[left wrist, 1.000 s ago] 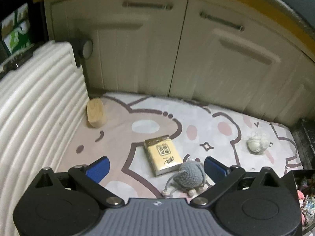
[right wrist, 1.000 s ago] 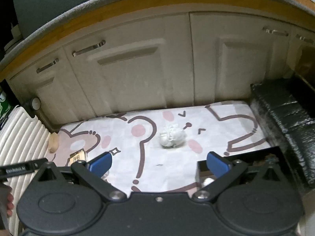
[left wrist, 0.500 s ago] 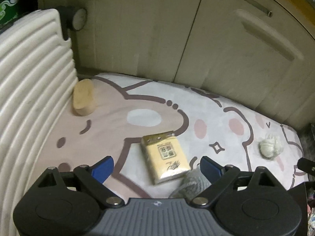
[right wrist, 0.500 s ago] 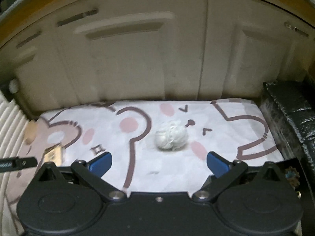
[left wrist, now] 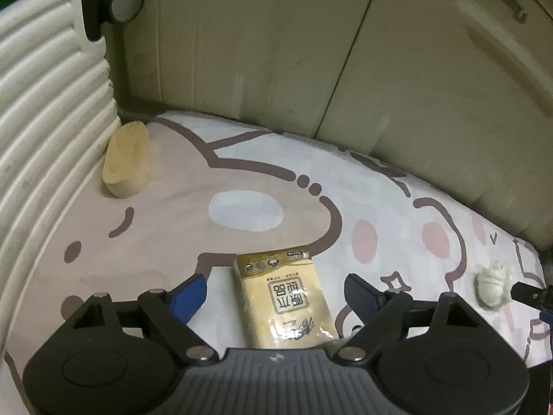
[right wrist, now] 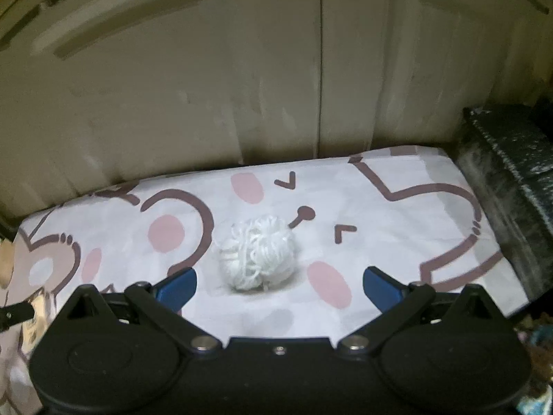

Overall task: Organize objects
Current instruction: 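Grasp the yellow tissue pack with the left tool while the right tool grasps the white yarn ball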

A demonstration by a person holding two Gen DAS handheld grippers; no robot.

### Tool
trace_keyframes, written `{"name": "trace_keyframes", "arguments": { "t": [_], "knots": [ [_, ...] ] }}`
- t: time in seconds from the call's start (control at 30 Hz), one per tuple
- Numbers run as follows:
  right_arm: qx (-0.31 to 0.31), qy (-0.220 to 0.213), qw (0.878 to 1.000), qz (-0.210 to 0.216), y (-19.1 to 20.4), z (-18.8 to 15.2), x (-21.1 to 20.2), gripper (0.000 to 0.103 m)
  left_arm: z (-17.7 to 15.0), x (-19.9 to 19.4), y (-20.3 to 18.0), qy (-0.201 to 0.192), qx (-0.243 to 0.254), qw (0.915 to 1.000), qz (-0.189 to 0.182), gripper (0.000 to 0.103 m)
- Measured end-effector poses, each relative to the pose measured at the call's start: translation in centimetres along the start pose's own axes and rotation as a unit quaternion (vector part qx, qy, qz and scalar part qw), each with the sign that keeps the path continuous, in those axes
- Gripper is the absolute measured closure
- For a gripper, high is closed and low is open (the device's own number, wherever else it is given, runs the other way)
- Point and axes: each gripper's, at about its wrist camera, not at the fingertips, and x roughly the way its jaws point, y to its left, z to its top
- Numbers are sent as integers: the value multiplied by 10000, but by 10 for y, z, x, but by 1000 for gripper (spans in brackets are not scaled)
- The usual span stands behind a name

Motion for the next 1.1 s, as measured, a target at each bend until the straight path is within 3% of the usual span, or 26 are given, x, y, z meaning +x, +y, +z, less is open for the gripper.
{"name": "trace_keyframes", "arguments": {
  "t": [0.33, 0.57, 0.67, 0.73, 1.1],
  "knots": [
    [-65, 25, 10000, 13, 13, 5, 42, 1, -5, 24, -6, 233, -85, 9995, 209, 24],
    [-562, -50, 9984, -67, 25, 0, 52, 21, -7, 27, -13, 181, 53, 9989, 426, 32],
    [-607, 39, 9981, 51, 25, -2, 54, 33, -6, 25, -12, 170, 97, 9986, 485, 47],
    [-723, 31, 9974, 41, 27, -4, 53, 43, -6, 23, -11, 189, 30, 9988, 448, 48],
    [-724, 169, 9970, 196, 27, -6, 34, 52, -16, 8, -21, 244, 224, 9986, 422, 49]
  ]
}}
